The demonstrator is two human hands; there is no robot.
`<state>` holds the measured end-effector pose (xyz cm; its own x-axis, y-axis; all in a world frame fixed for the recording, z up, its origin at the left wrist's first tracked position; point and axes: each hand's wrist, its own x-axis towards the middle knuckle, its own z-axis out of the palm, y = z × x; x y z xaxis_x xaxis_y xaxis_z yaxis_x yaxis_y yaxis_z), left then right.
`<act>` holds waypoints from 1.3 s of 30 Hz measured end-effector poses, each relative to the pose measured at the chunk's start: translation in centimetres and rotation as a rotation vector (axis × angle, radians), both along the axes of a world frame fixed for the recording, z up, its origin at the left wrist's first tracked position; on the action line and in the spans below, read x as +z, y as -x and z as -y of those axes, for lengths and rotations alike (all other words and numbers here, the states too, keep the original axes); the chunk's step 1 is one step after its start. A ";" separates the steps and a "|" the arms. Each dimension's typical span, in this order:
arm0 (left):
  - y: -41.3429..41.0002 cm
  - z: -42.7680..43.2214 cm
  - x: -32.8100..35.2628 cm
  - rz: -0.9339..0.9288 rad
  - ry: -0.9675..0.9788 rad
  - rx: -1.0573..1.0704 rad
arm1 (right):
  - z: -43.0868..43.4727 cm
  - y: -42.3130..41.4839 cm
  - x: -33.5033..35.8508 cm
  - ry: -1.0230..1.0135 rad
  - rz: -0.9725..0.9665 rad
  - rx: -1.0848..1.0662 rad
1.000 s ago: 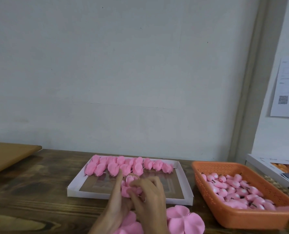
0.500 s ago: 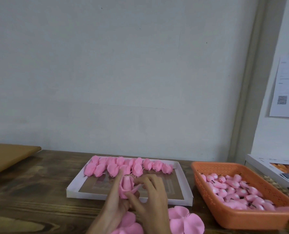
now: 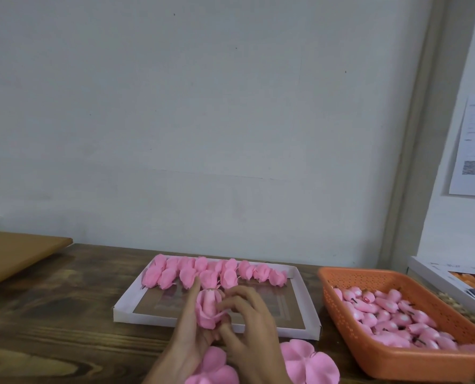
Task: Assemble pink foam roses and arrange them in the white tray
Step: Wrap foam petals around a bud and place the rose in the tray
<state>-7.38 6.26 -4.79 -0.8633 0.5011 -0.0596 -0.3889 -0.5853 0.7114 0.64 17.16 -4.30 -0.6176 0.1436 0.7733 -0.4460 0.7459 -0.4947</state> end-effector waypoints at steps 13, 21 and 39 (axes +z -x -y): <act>-0.4 0.4 0.5 0.043 0.012 0.076 | -0.3 -0.2 0.2 0.004 0.055 0.161; -0.8 0.1 0.3 -0.012 0.135 0.127 | 0.0 -0.1 -0.1 -0.047 0.040 0.119; -0.4 0.0 0.1 -0.012 0.140 0.095 | 0.8 0.0 -0.5 -0.123 0.007 0.004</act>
